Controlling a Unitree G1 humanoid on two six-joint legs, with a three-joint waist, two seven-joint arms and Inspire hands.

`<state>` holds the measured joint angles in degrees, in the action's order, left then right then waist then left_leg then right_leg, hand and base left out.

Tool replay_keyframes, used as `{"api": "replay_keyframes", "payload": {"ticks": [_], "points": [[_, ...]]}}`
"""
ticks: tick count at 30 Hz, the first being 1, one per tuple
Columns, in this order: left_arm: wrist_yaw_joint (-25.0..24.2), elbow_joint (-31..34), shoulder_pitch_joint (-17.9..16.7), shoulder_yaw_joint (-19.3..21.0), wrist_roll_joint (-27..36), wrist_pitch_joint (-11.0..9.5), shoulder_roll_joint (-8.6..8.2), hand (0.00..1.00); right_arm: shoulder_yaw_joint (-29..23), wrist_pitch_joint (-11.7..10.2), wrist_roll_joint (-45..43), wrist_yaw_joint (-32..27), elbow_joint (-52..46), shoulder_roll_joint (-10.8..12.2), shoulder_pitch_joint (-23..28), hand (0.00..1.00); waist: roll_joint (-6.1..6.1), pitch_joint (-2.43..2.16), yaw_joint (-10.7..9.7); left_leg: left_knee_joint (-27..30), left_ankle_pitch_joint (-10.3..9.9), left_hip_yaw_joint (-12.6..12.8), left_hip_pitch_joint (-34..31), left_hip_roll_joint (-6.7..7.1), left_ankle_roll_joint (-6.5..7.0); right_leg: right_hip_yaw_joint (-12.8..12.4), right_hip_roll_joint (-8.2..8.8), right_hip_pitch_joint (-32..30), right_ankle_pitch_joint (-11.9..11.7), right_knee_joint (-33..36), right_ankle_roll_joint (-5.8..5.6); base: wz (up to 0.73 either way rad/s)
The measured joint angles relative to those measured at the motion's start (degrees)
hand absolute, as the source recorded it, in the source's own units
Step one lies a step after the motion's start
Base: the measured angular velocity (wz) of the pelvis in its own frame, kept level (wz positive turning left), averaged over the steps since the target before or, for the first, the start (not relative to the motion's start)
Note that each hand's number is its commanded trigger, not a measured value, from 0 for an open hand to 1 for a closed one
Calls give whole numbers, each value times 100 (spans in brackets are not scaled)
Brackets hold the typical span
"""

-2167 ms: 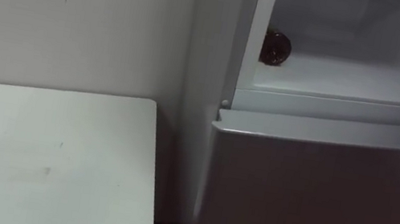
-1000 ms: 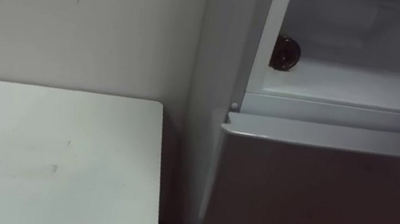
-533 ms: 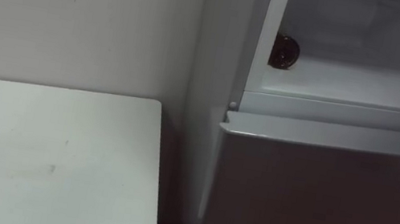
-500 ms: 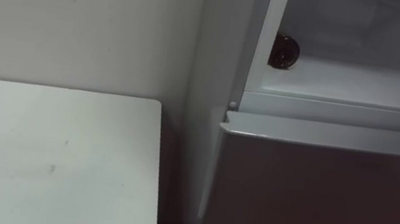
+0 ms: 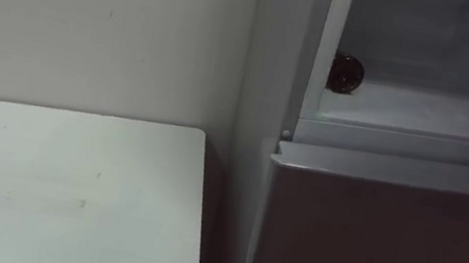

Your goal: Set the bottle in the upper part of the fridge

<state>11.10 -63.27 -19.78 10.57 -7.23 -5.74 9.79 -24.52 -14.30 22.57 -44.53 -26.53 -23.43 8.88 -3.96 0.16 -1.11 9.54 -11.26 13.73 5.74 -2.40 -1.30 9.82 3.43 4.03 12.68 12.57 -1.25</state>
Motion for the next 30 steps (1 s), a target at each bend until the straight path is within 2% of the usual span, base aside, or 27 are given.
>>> {"api": "replay_keyframes", "payload": {"ticks": [5,13,19,25,30], "points": [[72,-115,2,-23,-2,11,1,0,78,-91,-23,197,-125,5,1,0,-17,10,-11,-1,-2,-3,-13,-2,2,4,0,2,-10,-4,0,0],[97,-117,5,-25,-169,37,1,0,84,-97,-32,571,-122,33,1,0,-18,-1,16,-3,-2,-1,-9,-2,2,4,-3,1,-13,2,1,0],[63,-114,6,-86,-201,50,1,0,102,-97,-22,901,-121,33,1,0,-6,7,25,-3,-1,-1,-9,-2,1,16,-3,11,-15,0,1,0],[43,-100,32,-85,-214,55,6,0,370,-60,293,1312,-83,31,-185,0,-3,15,32,-3,-1,-35,-11,-3,1,48,3,10,-14,-12,2,1],[-49,-92,69,-82,-257,167,10,0,581,-55,313,1612,-73,31,-346,0,6,20,150,-5,-2,-39,-25,-3,1,50,2,-1,-16,-16,4,0]]}}
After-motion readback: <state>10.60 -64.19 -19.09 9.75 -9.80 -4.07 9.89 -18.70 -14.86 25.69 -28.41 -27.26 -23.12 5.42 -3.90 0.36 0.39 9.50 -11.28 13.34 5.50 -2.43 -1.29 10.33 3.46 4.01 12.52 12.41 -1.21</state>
